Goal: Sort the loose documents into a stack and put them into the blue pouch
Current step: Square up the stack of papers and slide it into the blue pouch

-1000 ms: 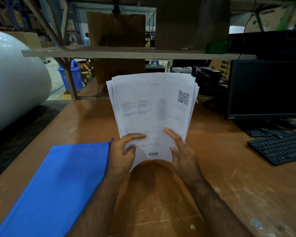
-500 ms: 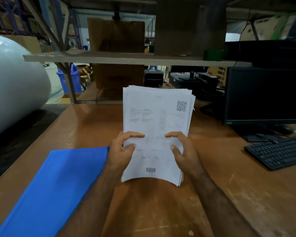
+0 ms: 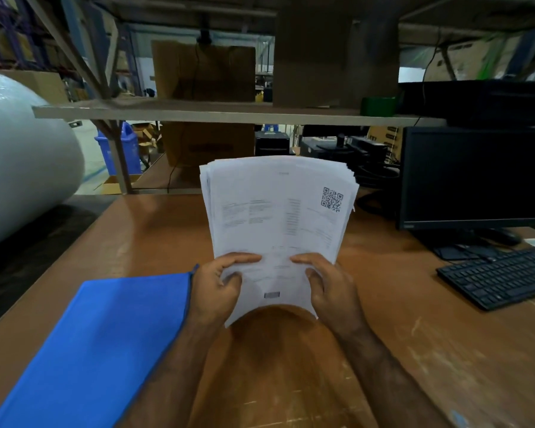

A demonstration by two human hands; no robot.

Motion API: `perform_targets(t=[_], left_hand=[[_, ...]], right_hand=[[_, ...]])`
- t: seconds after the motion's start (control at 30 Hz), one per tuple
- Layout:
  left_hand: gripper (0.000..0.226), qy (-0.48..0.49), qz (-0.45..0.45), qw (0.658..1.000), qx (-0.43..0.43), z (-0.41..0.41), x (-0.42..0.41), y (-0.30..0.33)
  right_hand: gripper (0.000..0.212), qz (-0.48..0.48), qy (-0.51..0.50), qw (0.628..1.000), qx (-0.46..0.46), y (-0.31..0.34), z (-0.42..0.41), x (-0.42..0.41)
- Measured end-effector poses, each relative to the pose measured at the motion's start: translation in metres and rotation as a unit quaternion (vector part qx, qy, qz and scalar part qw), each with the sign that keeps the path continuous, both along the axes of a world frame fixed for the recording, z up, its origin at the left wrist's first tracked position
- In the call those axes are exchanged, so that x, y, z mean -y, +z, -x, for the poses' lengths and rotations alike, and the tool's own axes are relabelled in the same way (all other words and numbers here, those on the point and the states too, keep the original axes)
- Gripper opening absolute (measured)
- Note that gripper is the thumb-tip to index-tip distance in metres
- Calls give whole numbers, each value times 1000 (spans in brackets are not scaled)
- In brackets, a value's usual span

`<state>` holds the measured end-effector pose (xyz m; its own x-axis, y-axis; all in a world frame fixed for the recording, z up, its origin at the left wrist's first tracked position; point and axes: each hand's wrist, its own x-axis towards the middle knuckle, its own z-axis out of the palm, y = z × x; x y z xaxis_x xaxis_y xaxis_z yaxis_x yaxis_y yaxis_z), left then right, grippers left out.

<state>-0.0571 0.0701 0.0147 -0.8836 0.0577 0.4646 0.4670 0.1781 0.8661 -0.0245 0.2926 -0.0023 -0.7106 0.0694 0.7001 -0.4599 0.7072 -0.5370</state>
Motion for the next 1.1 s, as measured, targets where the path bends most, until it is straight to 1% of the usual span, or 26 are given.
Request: perform_targets(t=[0.13,0.23,0.3,0.37,0.43,0.5,0.57,0.63,0.67,0.73,0.77,0.83,0.9,0.93,1.03,1.1], left_hand=[[51,-3,3,999,35,-5,-2,-8],[49,-1,-15,1000,22,-1,-2,-5],[50,-14,-2,1000,28,0,-1,-5],[56,-24,16,999,38,-5,-1,-8],[60,-24,14,999,31,-10,-2,-7],[65,-36,16,999,19,-9,-1,-6],[70,-61,29,997,32,-14,-1,-6],[73,-66,44,997,16,-18,-1,-3],[74,-57,48,997,-3,-17,0,0],[70,-42,53,997,-31,-10,3,3],[65,-43,54,997,-29,-7,4,3],[58,-50,81,995,-19,-6,7,-6],[57,-55,124,991,-21,-8,11,-20],[56,-56,127,990,-21,-9,12,-23],[41,-53,103,993,-13,-4,13,-14],[39,-47,88,995,-15,-1,11,-6]], right_hand=[[39,-16,-4,1000,10,-12,-1,1],[40,-11,-13,1000,-12,-6,1,-1],[39,-11,-8,1000,5,-6,0,0],[40,-17,1,999,32,-10,-3,2],[49,-17,10,999,26,-9,-6,2],[71,-13,16,999,33,-5,-7,1],[88,-20,14,997,67,-6,-10,1],[95,-26,6,997,78,-5,-14,1],[95,-25,1,998,63,-2,-13,-1],[94,-11,0,999,40,6,-11,-4],[93,-7,3,999,39,7,-11,-5],[93,-27,6,998,56,4,-16,-5],[91,-49,12,995,84,-4,-21,-5],[89,-47,17,995,86,-6,-21,-7],[85,-32,29,997,56,0,-16,-11],[84,-47,19,997,60,1,-13,-11]])
